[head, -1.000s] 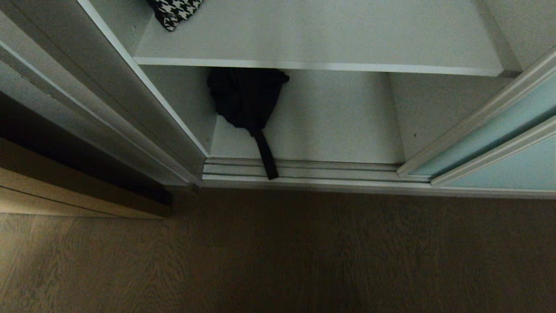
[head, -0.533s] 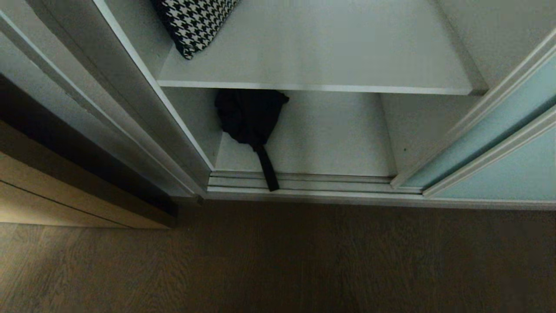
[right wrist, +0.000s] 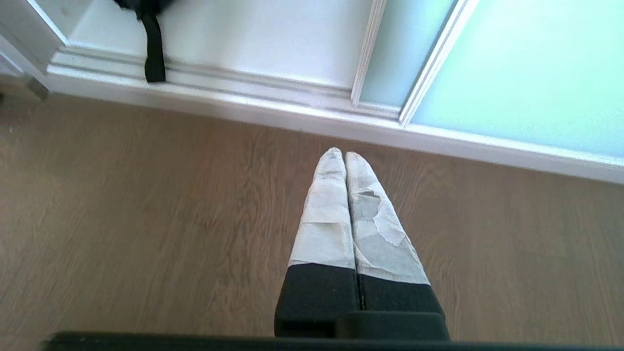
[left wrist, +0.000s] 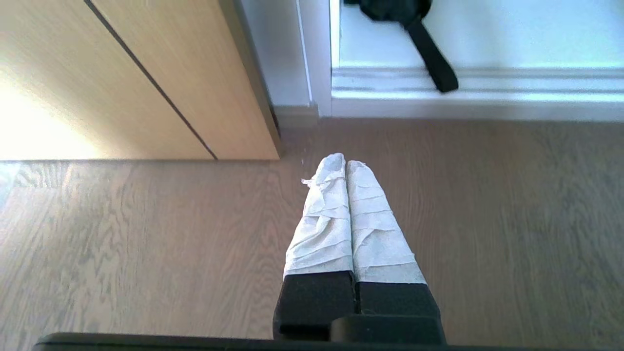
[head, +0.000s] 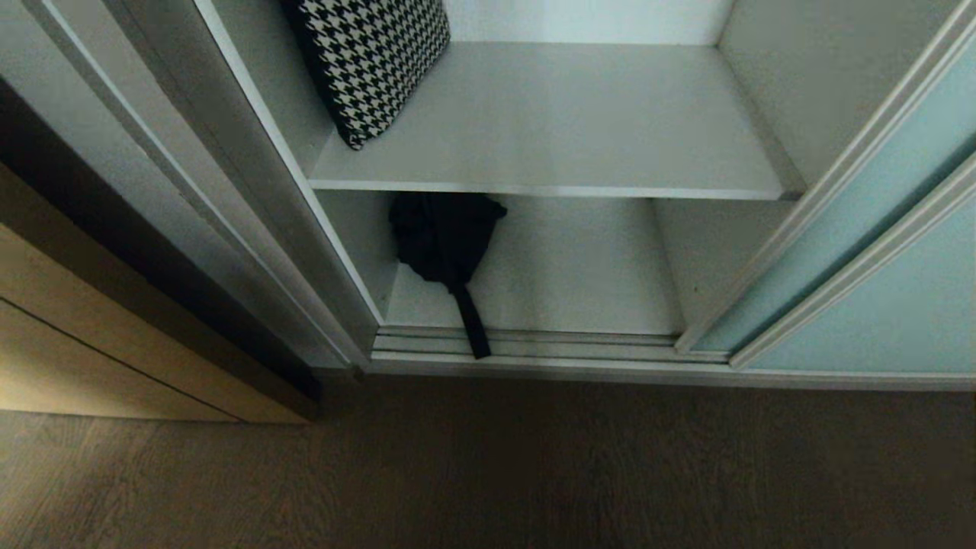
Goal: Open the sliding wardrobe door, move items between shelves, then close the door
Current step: Close the door
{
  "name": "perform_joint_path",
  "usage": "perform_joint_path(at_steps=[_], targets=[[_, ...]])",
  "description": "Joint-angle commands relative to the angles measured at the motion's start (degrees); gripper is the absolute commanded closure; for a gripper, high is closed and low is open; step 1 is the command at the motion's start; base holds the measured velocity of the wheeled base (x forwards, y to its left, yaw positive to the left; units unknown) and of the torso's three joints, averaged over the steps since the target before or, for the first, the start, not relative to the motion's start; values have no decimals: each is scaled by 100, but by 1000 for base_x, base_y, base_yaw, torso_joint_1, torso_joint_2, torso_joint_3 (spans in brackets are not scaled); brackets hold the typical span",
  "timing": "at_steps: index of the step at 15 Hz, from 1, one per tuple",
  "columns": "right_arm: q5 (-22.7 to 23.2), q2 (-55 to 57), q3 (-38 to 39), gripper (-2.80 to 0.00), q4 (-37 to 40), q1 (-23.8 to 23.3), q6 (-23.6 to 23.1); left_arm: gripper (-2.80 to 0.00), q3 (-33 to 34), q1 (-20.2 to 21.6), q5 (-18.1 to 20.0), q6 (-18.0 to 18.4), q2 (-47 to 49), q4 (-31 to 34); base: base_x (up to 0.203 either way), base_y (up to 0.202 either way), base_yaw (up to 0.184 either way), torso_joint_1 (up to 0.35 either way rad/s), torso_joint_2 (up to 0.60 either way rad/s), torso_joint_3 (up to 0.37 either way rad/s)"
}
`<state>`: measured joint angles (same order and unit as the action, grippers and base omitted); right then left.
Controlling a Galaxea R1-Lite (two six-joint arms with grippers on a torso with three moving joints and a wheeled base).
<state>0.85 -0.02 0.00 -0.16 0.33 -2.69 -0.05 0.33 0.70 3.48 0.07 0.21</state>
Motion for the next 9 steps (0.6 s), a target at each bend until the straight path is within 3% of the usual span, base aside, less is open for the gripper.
perform_joint_path(at_steps=[1,3,9], targets=[[3,-6,0,0,-2,2,5,0,-4,2,1,3,10,6,0,0,0,0,3,210],[3,-6,0,0,-2,2,4,0,-4,2,1,3,10,7,0,0,0,8,-2,163],[3,-6,0,0,-2,2,-3,0,5,2,-14,-20,10,-30,0,0,0,2,1,13]])
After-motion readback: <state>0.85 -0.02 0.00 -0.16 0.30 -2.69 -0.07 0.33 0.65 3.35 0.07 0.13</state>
